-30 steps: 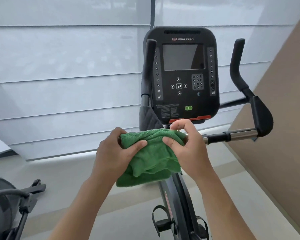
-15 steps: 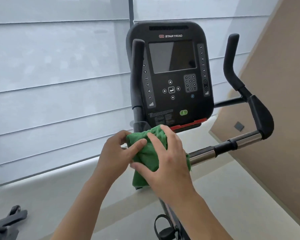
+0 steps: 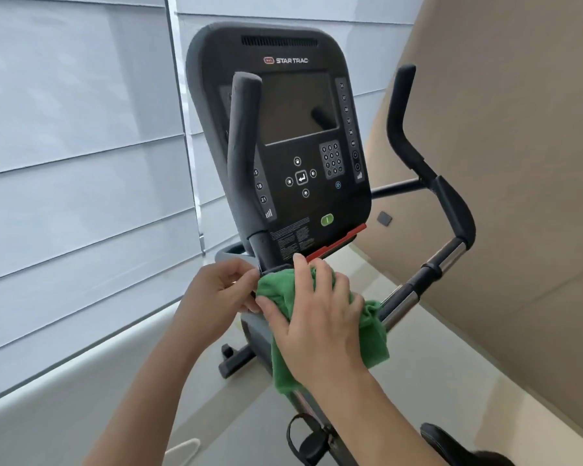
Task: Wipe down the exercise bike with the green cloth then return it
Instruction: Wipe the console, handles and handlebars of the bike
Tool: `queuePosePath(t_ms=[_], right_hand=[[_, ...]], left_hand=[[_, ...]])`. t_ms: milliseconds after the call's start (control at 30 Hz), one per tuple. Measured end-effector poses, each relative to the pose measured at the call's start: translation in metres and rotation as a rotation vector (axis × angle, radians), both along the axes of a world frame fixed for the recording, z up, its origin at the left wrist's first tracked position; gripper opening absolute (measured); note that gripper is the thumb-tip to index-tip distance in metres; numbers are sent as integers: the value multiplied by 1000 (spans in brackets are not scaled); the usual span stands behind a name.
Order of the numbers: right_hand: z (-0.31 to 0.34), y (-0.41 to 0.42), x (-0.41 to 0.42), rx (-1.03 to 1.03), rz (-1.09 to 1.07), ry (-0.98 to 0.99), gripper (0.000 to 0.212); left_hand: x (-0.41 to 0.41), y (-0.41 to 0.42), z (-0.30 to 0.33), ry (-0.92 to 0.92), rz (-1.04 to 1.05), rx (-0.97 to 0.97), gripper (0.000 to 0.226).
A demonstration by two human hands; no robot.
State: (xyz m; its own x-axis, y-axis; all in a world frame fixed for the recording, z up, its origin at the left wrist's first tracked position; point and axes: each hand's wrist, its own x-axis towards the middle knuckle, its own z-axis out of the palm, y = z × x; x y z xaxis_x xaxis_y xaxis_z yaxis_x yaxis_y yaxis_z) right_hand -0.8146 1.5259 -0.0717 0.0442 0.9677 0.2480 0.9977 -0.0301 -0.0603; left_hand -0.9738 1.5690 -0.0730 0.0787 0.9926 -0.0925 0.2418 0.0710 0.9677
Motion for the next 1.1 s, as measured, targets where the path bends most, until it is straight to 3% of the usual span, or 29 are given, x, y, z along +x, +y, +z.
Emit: queuePosePath(t_ms=[133,300,433,600,733,933,1033,1100], right_hand=[[15,20,-10,-6,28,108,59],[29,50,8,-219,120,624,46],[18,29,9,-94,200,486,36],[-4,-26,29,59,242,177,62],[-17,-56,50,20,285,98,76],[3,-5,33,-114,201,303,100],[16,21,34,-163,220,436,66],[20,34,39,-220,247,574,59]], left_hand=[[-13,3,-3,-33,-60,-21,21],[-20,-4,-1,-45,-49,-2,20],[-18,-12,8,-18,-44,41,17],[-11,-16,17,80,-108,98,14],[-5,-17,14,135,-90,113,10],[3,-16,4,104,56,53,16],[6,-15,4,81,104,31,15],[6,-15,4,93,127,18,18]])
